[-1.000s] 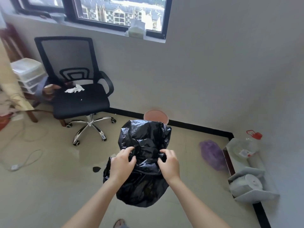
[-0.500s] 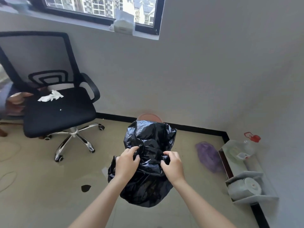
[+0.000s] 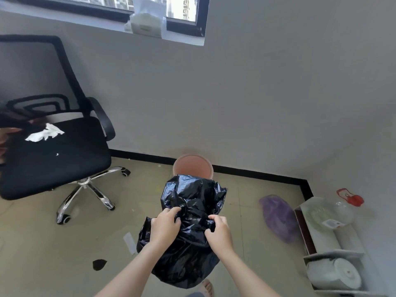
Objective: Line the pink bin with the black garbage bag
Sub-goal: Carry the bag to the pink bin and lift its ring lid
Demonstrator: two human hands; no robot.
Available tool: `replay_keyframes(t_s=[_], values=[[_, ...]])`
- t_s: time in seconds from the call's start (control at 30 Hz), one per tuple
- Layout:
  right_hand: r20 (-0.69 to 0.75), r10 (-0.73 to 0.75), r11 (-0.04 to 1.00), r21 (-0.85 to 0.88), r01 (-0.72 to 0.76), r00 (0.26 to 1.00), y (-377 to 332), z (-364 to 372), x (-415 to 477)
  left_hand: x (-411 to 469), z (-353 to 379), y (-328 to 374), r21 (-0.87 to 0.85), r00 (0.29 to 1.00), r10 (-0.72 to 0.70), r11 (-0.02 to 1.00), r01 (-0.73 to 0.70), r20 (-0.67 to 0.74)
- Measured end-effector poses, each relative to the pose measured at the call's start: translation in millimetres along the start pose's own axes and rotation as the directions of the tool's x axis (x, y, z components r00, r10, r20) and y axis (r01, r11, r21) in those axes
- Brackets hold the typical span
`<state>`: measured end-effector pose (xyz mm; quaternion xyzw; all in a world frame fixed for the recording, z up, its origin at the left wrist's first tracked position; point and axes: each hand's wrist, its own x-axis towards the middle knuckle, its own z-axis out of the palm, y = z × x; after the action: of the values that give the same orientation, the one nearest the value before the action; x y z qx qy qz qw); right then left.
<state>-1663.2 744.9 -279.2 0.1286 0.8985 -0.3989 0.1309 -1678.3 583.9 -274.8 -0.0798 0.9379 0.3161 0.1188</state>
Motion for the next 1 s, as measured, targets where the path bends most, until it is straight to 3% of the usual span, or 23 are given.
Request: replay_keyframes(t_s=[0.3, 0.73, 1.0], values=[[0.024, 0.204, 0.979, 0.016, -0.205, 0.979, 69, 11, 105, 106, 83, 3, 0.084, 0.988, -0.054, 0.996, 0.042, 0.145], [-0.083, 0.378, 0.921, 0.134, -0.366, 0.922, 292, 200, 304, 299, 346, -148, 0.268, 0.912, 0.065, 0.945, -0.186, 0.405], [-0.047, 0.434, 0.878, 0.244, -0.411, 0.900, 382, 294, 357, 352, 434, -218, 0.314, 0.892, 0.157, 0.898, -0.307, 0.424]])
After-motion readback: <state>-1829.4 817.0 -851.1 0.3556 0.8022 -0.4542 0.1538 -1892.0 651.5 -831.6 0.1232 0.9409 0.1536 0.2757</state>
